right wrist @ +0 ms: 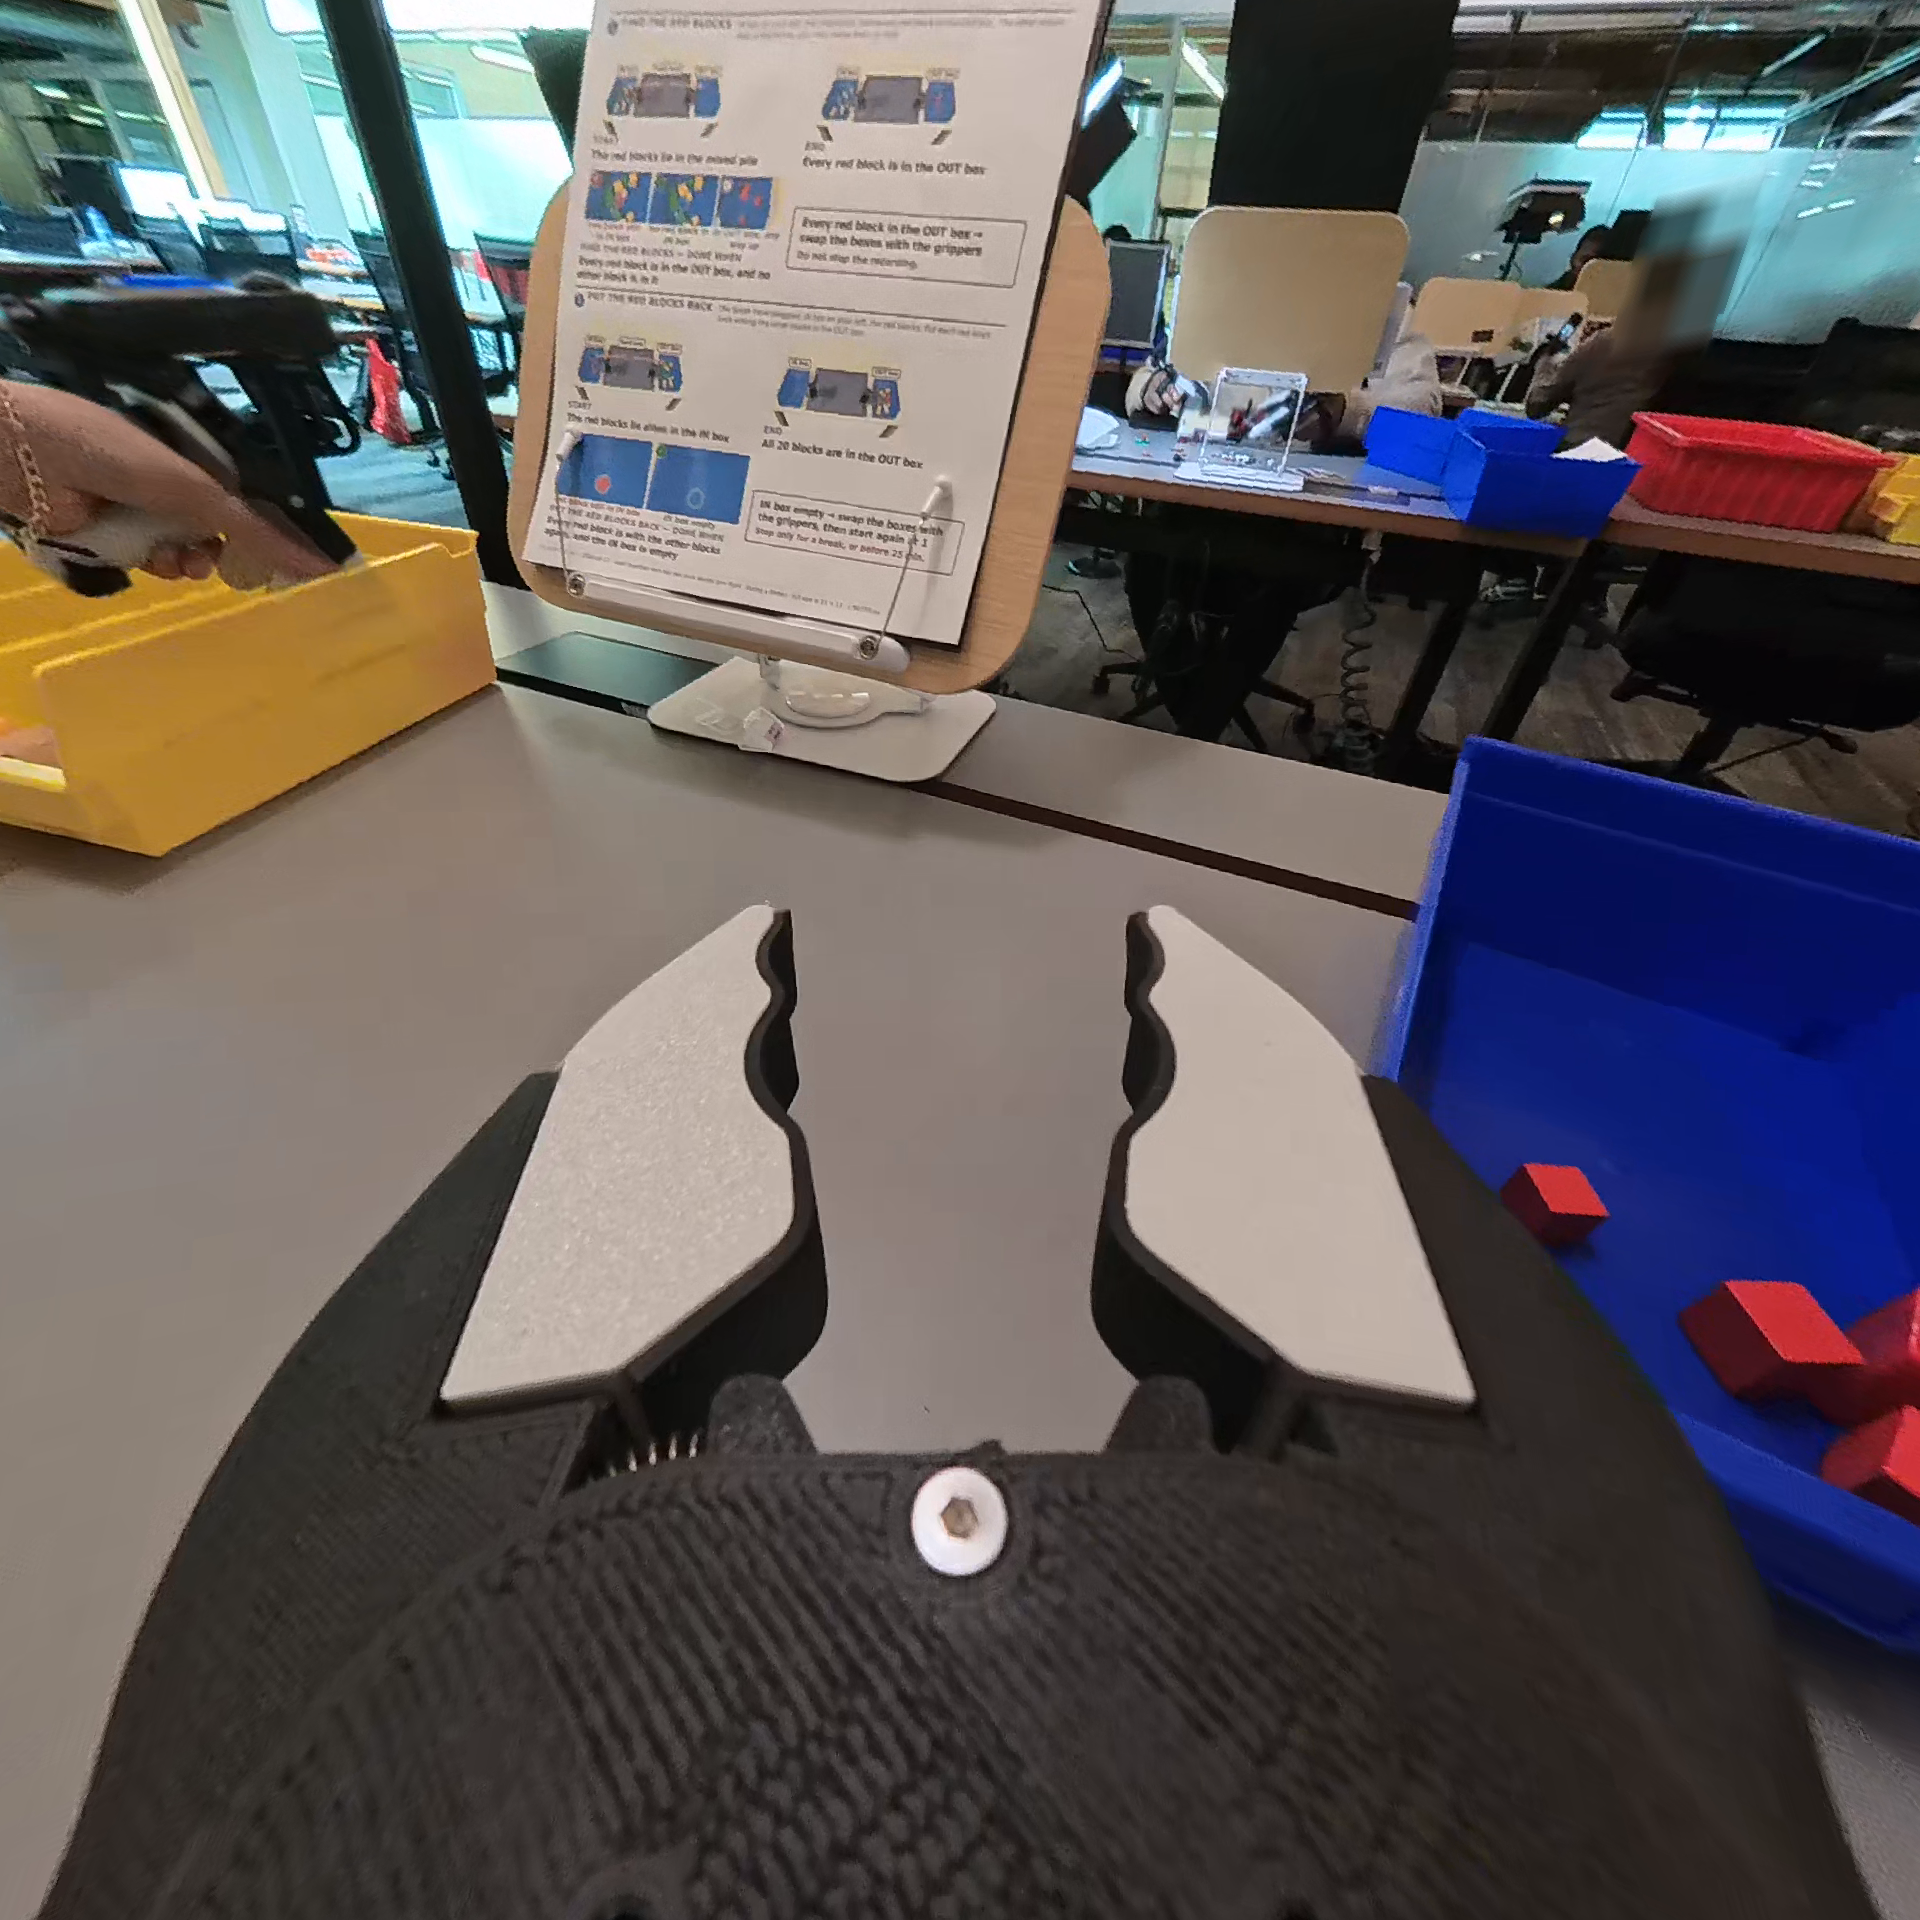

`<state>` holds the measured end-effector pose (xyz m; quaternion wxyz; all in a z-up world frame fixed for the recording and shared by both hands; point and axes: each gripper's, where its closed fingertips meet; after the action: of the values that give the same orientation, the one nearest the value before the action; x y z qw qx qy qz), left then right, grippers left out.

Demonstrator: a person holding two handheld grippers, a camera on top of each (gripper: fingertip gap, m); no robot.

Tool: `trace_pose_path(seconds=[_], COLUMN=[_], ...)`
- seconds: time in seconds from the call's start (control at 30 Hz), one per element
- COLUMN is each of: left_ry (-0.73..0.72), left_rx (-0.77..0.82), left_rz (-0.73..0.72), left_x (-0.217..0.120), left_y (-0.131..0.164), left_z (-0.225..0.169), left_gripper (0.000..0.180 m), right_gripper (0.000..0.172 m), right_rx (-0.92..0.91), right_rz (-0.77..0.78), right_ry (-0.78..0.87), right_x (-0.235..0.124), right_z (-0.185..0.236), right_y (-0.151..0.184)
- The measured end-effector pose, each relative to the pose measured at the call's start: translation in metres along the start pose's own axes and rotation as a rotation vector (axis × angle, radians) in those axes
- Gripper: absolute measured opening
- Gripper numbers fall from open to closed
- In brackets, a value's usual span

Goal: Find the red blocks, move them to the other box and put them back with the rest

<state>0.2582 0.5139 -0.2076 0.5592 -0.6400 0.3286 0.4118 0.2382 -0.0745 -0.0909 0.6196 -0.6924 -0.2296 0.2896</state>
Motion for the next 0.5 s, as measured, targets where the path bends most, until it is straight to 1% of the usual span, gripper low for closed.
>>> trace_pose_path(seconds=[0.07,0.13,0.23,0.3,0.37,0.4,0.5], left_ry=[-0.016,-0.014,-0.002,0.002,-0.024,-0.034,-0.015], left_rx=[0.001,0.0,-0.032,-0.039,-0.025,-0.022,-0.006], left_rz=[0.042,0.085,0.081,0.099,0.105,0.081,0.02], left_x=[0.01,0.017,0.025,0.031,0.036,0.036,0.027], left_y=[0.0,0.003,0.002,0.008,0.013,0.012,0.007], left_z=[0.004,0.007,0.008,0.008,0.013,0.016,0.014], left_gripper=[0.054,0.053,0.052,0.048,0.018,0.008,0.005], right_gripper=[0.062,0.062,0.062,0.062,0.062,0.062,0.062], right_rx=[-0.007,-0.008,0.003,0.015,0.019,0.017,0.004], right_rz=[0.027,0.04,0.045,0.049,0.047,0.047,0.057], right_ry=[0.011,0.012,0.02,0.018,0.018,0.018,0.015], right_x=[-0.003,-0.005,-0.006,-0.007,-0.007,-0.008,-0.009], right_z=[-0.004,-0.005,-0.008,-0.009,-0.009,-0.008,-0.007], right_y=[0.007,0.012,0.017,0.019,0.02,0.02,0.024])
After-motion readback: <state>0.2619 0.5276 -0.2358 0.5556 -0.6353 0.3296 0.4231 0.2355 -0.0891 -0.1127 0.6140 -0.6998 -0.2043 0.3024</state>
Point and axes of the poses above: each gripper's, where its closed fingertips meet, x out along the fingers, y out of its underside, z = x × y across the jaws, and after that the axes turned 4 degrees about y, right-handed
